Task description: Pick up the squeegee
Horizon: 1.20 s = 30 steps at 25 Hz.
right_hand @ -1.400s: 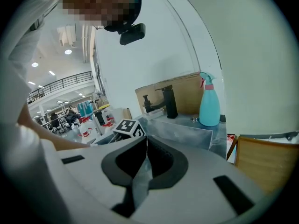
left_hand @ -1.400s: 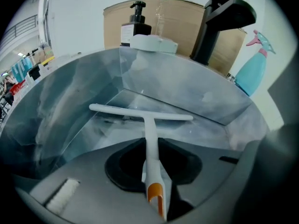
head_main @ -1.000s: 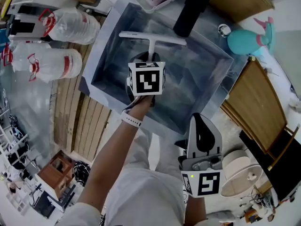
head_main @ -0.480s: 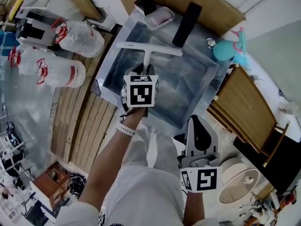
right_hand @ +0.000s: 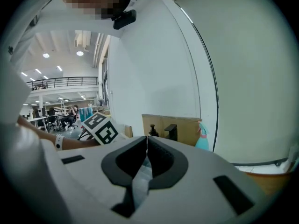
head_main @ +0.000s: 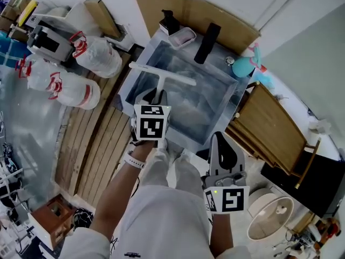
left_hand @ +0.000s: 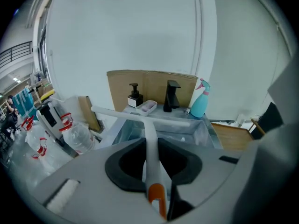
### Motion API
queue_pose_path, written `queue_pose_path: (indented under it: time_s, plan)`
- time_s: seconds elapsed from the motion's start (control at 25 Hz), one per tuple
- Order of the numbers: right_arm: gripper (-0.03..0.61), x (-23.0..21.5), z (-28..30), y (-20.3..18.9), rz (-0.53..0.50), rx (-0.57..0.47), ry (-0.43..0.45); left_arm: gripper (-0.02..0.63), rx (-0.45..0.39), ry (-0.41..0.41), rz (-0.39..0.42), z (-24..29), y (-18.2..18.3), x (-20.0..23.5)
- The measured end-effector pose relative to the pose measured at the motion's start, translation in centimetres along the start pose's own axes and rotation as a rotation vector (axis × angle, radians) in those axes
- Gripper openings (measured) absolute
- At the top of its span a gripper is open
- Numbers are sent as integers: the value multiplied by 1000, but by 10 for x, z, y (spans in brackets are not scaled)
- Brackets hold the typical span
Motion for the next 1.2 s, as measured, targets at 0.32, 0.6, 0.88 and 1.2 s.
queue_pose_path:
  time_s: [0.32,0.6,0.88,1.2]
  plan:
    - [6,2,-21,32,-40,-53,-16,78,-129,-52,77,-79,18,-14]
    - [6,10,-31,42,-52,-73,-10,78,-260,-117,138,-139,46,-28]
    - [6,20,-37,56,-96,-101,6,77,-376,-160,147,-192,66,-38]
    - [6,26,-42,63,-142,-97,7,77,-389,-194,92,-214,50,-44]
Point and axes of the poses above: the fingertips, and each gripper's own axes: z forward along the fingers, x to its left, y out of its top, the point moved 1 cm from there along -z, backward along the fingers, and after that the axes turned 3 degrees about -x, right-handed, at the moved point
